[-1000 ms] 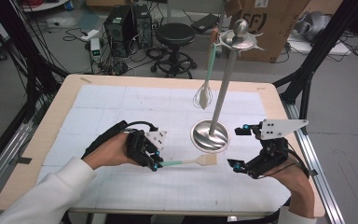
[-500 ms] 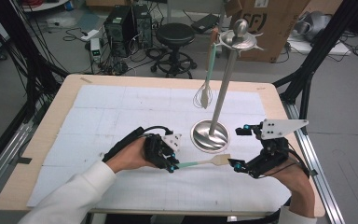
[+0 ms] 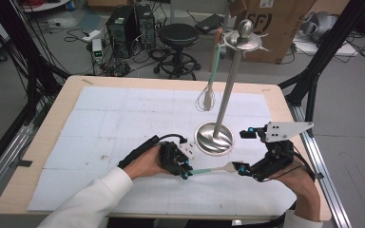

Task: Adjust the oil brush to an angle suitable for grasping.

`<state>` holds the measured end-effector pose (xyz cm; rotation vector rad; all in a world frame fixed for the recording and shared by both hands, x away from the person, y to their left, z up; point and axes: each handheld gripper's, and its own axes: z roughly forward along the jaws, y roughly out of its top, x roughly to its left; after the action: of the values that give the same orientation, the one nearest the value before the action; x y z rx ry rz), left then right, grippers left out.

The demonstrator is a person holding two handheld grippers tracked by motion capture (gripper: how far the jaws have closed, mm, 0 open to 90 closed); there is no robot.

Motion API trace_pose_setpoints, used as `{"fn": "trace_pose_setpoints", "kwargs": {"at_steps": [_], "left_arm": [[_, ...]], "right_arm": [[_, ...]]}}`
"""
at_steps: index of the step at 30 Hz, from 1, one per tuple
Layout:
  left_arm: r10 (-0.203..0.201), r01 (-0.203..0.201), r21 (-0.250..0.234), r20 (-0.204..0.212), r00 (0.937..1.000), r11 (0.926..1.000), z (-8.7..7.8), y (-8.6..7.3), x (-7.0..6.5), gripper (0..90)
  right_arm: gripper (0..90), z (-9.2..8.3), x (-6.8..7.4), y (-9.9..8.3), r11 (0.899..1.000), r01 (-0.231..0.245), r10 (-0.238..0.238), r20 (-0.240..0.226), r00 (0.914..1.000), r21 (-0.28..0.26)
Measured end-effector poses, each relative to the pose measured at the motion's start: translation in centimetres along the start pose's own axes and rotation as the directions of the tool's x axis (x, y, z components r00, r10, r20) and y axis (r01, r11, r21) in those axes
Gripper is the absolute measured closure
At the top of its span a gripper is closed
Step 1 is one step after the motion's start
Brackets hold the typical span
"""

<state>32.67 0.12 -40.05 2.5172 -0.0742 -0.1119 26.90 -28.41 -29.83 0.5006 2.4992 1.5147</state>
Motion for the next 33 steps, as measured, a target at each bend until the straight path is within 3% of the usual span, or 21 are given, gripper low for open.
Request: {"fn": "trace_pose_setpoints", "kwargs": {"at_steps": [9,17,20,24,28,33], "left_arm": [[-0.002,0.002,-0.012,0.009,1.0,0.9999,1.4,-0.1,0.3,76.4],[-0.04,0.04,-0.002,0.021,0.999,0.9992,1.9,-0.4,0.8,75.5],[-0.045,0.045,-0.026,0.018,0.9988,0.9986,1.8,-0.3,0.8,73.4],[-0.06,0.06,-0.042,-0.007,0.9981,0.9973,1.2,-0.2,0.6,57.2],[-0.071,0.071,-0.038,0.002,0.9975,0.9968,-0.2,-0.1,0.1,40.4],[-0.017,0.016,-0.072,-0.011,0.9998,0.9973,-2.3,0.2,-1.6,27.1]], "right_arm": [[0.2,0.0,0.0,0.0,1.0,-0.002,0.002,-0.002,1.0,0.0],[0.2,0.1,-0.1,-0.1,1.0,-0.001,0.001,0.0,1.0,0.0],[0.2,0.1,-0.1,-0.1,1.0,-0.005,0.005,-0.001,1.0,0.002],[0.3,0.1,-0.1,-0.1,1.0,-0.004,0.004,0.002,1.0,-0.001],[0.2,0.0,-0.2,-0.2,1.0,-0.005,0.005,0.003,1.0,0.002],[0.2,0.0,-0.2,-0.2,1.0,-0.007,0.007,0.007,1.0,0.002]]}}
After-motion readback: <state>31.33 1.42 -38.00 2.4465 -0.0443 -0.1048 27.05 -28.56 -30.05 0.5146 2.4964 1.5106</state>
